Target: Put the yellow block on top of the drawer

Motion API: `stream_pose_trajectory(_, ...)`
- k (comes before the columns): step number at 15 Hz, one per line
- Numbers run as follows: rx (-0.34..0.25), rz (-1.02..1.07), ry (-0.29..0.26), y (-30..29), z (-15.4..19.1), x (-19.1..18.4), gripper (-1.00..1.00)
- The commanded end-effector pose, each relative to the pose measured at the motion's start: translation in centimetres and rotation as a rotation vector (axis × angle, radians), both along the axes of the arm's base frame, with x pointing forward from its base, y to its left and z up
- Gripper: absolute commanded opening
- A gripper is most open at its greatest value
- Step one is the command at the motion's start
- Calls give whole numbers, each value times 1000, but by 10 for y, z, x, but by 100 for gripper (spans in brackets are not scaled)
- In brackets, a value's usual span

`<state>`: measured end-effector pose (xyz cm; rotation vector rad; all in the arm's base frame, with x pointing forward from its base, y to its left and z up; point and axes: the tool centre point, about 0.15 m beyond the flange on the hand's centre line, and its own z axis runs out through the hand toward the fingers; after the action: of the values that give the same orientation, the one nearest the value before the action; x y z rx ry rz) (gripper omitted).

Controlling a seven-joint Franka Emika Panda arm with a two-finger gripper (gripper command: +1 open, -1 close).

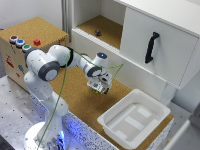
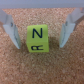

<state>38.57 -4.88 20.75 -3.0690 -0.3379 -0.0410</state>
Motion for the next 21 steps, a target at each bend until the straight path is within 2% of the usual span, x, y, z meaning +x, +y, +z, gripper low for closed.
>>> stream_pose_trajectory(1, 8, 19, 41, 6, -3, 21, -100)
stream_pose_trajectory(4, 11, 21, 13, 19, 22, 17, -100)
stream_pose_trajectory(6, -14, 70, -23, 40, 52, 22, -100)
stream_pose_trajectory(8, -8, 129, -61, 74, 94, 29, -100)
stream_pose_trajectory(9, -3, 168, -91, 92, 114, 29, -100)
stream_pose_trajectory(15, 36, 560, -144, 224, 220, 21, -100)
stream_pose_trajectory(17, 61, 688, -129, 267, 242, 17, -100)
stream_pose_trajectory(21, 57, 954, -100, 356, 269, -3, -100)
